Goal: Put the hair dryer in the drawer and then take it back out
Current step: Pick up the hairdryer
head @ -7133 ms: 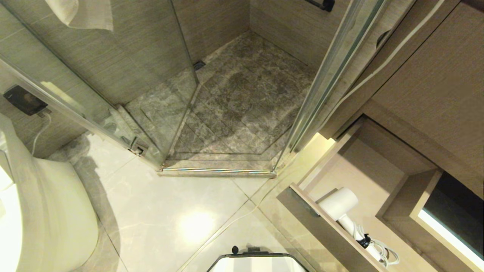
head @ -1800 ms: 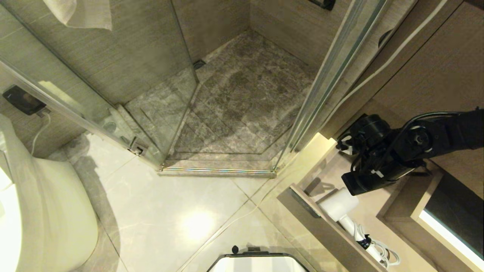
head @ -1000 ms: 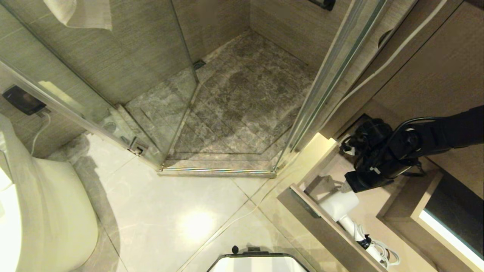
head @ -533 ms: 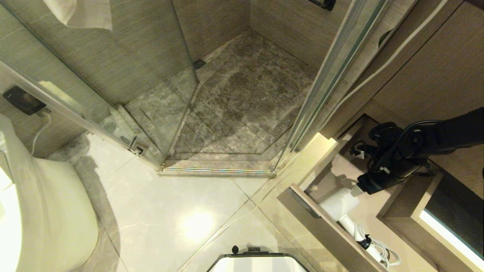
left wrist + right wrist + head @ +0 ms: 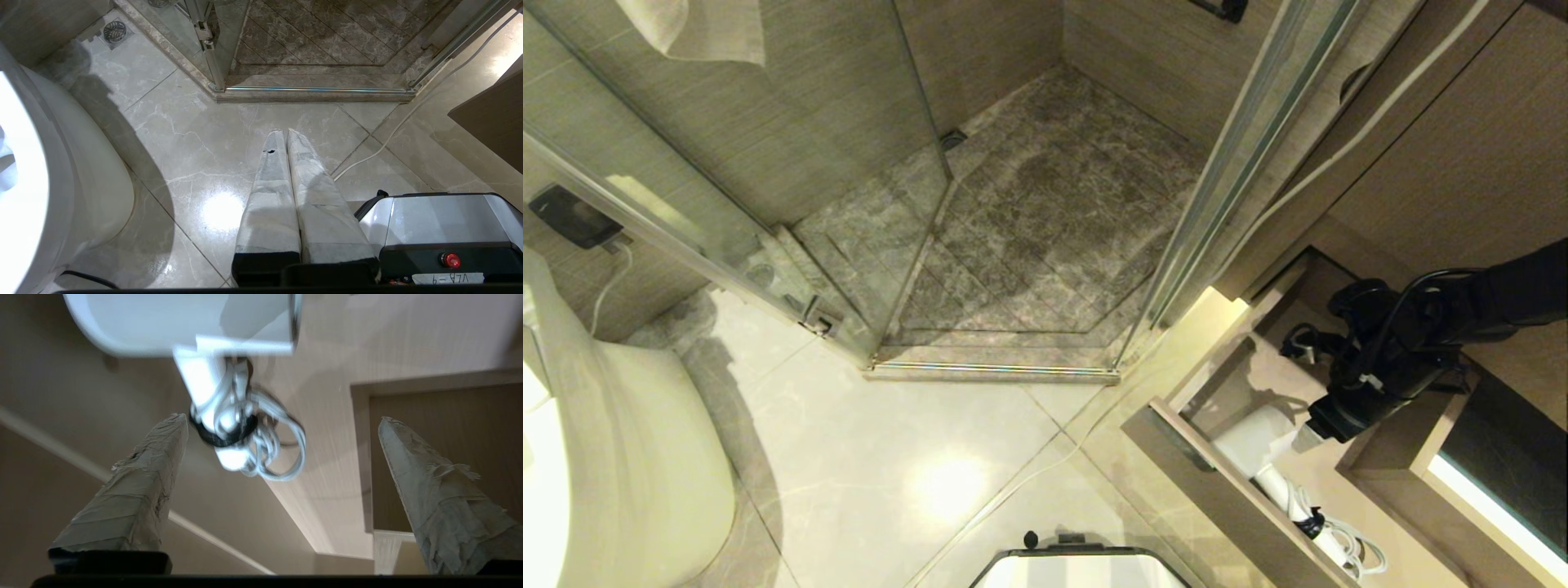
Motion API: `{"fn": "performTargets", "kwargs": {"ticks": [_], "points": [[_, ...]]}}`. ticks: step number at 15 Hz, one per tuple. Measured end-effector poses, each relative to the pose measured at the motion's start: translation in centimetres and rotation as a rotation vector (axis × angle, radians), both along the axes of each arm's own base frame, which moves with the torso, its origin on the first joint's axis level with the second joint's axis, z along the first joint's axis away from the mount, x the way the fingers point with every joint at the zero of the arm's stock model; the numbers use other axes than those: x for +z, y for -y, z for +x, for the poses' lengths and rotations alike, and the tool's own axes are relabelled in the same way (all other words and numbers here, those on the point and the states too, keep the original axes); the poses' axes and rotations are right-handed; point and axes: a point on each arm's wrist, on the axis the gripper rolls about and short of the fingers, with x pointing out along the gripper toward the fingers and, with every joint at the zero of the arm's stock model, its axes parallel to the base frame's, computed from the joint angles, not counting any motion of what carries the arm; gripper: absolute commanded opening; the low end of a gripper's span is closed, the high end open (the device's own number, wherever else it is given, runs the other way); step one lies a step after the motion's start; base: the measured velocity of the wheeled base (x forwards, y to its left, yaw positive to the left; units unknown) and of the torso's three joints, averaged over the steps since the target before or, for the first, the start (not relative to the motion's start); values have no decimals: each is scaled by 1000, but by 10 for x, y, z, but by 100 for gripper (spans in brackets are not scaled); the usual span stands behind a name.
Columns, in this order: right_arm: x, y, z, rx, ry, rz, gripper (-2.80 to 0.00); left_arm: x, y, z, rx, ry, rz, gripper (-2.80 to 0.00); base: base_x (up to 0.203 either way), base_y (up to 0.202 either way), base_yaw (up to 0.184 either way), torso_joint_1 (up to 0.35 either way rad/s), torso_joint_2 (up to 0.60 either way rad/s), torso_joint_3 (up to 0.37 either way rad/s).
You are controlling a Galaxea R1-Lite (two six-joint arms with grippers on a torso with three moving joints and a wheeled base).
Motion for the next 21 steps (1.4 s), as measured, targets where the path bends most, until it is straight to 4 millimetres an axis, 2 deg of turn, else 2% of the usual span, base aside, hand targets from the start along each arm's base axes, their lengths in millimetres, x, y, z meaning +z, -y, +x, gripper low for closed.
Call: {"fn": "performTargets", "kwargs": {"ticks": [8,14,21], "points": [[-9,5,-11,75,-78,-7,0,0,0,0,0,0,0,-280,0,0,0,0,0,0],[-17,2,-35,88,-121,-5,0,0,0,0,-1,0,0,-280,0,0,0,0,0,0],[-31,-6,-47,99,-47,-8,0,0,0,0,0,0,-1,-280,0,0,0,0,0,0]]}}
